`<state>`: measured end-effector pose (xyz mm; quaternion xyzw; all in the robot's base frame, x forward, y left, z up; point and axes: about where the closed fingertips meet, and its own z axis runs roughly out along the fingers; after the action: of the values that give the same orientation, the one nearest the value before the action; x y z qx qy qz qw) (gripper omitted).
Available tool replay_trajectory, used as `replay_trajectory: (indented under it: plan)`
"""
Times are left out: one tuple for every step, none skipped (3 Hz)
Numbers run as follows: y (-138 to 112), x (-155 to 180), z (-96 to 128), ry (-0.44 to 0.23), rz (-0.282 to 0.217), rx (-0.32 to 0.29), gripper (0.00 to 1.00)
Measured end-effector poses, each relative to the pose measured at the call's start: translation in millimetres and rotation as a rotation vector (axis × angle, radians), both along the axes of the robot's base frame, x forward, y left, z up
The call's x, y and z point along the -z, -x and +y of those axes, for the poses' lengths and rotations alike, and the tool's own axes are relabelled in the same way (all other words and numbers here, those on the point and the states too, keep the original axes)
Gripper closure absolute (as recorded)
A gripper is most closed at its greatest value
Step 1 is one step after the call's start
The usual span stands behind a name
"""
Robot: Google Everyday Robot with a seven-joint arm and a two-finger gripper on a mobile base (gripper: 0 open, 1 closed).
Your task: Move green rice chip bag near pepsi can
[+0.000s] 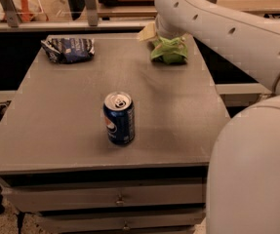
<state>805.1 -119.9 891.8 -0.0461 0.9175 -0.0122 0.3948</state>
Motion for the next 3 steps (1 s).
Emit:
replay_trajectory:
  plan:
    - [-5.2,6.7,-4.6,-0.01,-0.013,0.021,0.18]
    - [-5.8,10.7,-7.7,-0.043,-0.03,0.03,0.41]
    - [-5.1,12.0,-9.0,-0.082,-0.051,0.03,0.64]
